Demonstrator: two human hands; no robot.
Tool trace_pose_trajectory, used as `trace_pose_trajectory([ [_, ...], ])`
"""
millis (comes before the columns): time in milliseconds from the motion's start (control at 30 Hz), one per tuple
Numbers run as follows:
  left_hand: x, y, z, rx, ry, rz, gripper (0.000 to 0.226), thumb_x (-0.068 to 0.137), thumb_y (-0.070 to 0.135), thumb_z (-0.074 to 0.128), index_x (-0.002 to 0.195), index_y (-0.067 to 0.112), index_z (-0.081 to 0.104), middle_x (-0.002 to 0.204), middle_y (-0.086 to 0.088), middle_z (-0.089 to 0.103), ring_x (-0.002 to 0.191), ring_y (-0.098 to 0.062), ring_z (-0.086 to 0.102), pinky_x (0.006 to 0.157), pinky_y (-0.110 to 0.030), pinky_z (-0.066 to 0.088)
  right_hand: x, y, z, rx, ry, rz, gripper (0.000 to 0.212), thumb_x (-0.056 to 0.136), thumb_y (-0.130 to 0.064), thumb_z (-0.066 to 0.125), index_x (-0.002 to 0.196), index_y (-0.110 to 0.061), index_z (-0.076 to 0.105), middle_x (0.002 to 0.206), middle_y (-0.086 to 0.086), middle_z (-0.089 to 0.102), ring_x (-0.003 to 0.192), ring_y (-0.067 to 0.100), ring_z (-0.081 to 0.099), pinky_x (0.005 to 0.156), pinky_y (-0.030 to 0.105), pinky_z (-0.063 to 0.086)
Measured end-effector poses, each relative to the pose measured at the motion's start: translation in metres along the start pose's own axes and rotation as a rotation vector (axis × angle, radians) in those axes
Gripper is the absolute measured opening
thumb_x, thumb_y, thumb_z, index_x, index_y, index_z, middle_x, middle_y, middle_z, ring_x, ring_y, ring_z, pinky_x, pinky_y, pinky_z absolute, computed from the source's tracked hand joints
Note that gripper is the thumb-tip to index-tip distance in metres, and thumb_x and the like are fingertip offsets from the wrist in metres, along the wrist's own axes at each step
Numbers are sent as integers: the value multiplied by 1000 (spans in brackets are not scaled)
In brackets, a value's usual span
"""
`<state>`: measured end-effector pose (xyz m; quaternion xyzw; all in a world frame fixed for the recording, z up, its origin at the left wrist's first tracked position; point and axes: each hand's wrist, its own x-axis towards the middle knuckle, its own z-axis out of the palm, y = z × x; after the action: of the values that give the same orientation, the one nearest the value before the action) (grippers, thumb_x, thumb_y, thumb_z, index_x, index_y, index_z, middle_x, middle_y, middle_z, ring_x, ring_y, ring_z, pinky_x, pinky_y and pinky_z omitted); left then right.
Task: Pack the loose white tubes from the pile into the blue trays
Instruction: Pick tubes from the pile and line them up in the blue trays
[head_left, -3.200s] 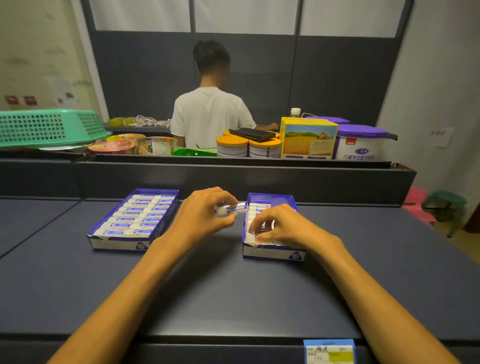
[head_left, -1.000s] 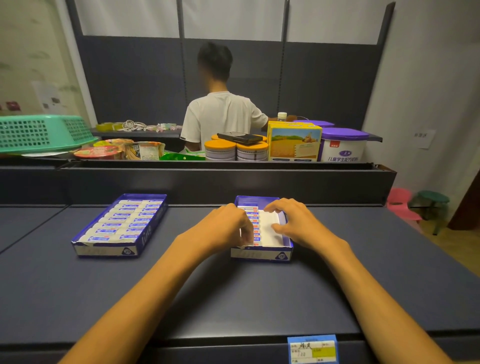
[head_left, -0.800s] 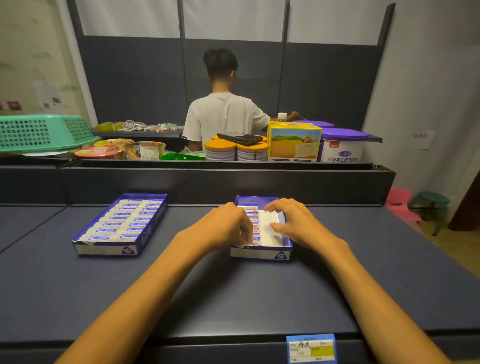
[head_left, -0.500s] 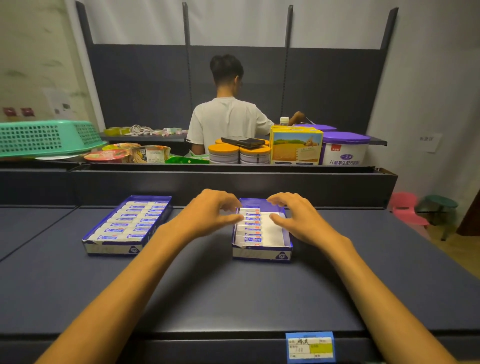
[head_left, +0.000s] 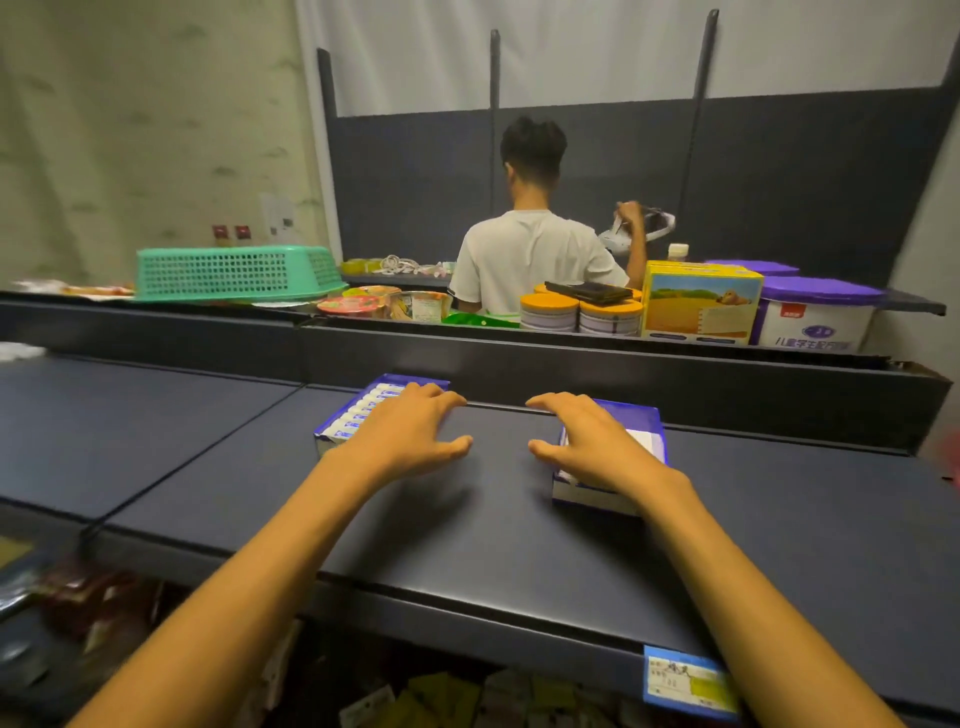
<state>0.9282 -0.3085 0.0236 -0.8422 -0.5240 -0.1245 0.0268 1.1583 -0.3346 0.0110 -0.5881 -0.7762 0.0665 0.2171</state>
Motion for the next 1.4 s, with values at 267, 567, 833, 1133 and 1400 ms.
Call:
trace_pose_trajectory([
  [267,-64,-76,-19,58,41,-153,61,89,53,54,143,29,40,143,3,44,130,-19,40,97,-39,40,32,-87,35,-43,-70,-165,59,91,-33,63,143,-21,39,148,1,42,133,20,37,109,35,31],
  [567,-191,-243,-62,128,48,-324,61,91,54,51,145,29,36,144,0,42,131,-22,39,98,-42,42,77,-268,123,-45,-125,-359,54,92,-36,60,141,-21,42,145,3,44,132,23,39,109,42,33],
  [833,-297,-392,-92,153,56,-435,60,89,58,51,141,28,42,139,1,47,127,-21,43,97,-39,42,113,-421,200,-72,-172,-426,54,96,-42,54,143,-24,37,149,1,39,134,23,35,109,42,32],
  [1133,-336,-519,-104,104,105,-536,61,87,57,52,141,31,40,140,3,47,126,-17,43,97,-36,43,181,-529,262,-62,-188,-492,54,95,-43,54,142,-24,38,148,1,41,134,21,37,109,43,34],
  [1400,-324,-639,-113,111,123,-587,58,88,55,54,140,31,42,141,3,46,129,-17,42,102,-41,42,272,-600,322,-33,-187,-516,54,95,-41,55,143,-24,38,148,0,41,135,20,37,110,40,34],
])
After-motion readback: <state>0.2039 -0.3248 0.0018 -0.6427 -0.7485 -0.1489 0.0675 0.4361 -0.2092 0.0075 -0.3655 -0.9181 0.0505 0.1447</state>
